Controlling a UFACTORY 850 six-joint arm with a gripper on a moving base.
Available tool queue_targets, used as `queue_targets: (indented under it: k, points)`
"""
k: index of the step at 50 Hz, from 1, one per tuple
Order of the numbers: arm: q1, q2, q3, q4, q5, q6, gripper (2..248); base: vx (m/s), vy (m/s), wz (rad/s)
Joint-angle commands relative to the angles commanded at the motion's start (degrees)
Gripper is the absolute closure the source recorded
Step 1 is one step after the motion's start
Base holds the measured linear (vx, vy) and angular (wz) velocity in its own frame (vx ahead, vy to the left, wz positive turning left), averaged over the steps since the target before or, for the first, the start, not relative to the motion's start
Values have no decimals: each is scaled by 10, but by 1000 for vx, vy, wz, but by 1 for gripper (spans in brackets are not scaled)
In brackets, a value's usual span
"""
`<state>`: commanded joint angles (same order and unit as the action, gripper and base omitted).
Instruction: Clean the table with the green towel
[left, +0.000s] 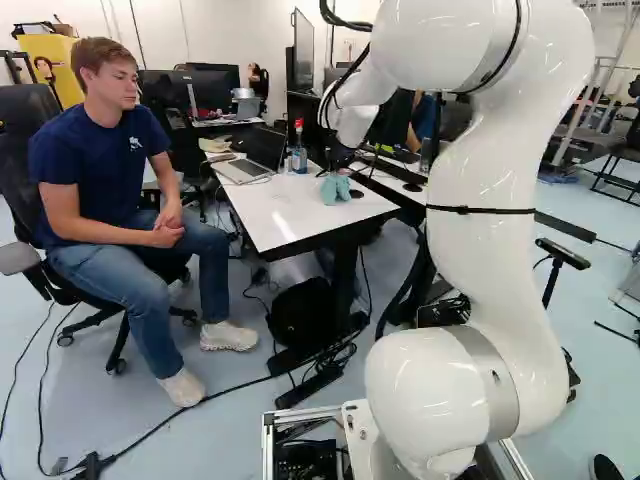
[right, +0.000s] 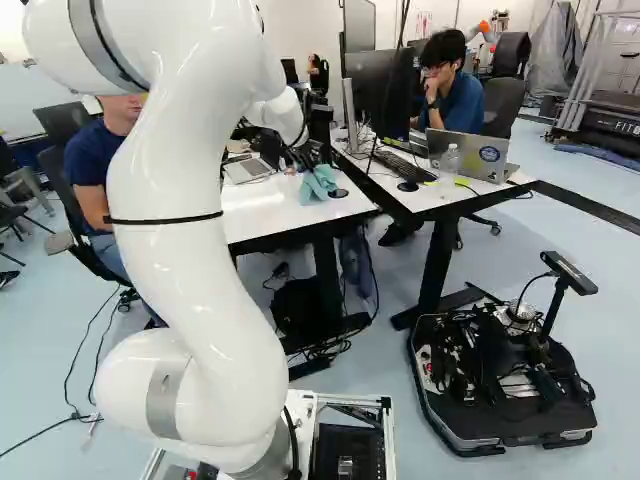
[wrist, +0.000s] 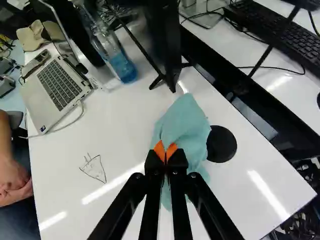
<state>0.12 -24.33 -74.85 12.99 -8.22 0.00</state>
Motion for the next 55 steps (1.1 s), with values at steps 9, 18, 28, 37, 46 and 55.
queue_targets:
  k: [9, 18, 28, 37, 46, 55]
  points:
    - [14, -11, -14, 0, 0, 0, 226, 0, 0, 0]
    - [27, -21, -27, 0, 0, 0, 226, 0, 0, 0]
    - [42, -31, -40, 0, 0, 0, 226, 0, 0, 0]
    - [55, -39, -50, 0, 0, 0, 226, 0, 0, 0]
    - [68, -46, -59, 0, 0, 0, 226, 0, 0, 0]
    - [81, -54, -69, 0, 0, 0, 226, 0, 0, 0]
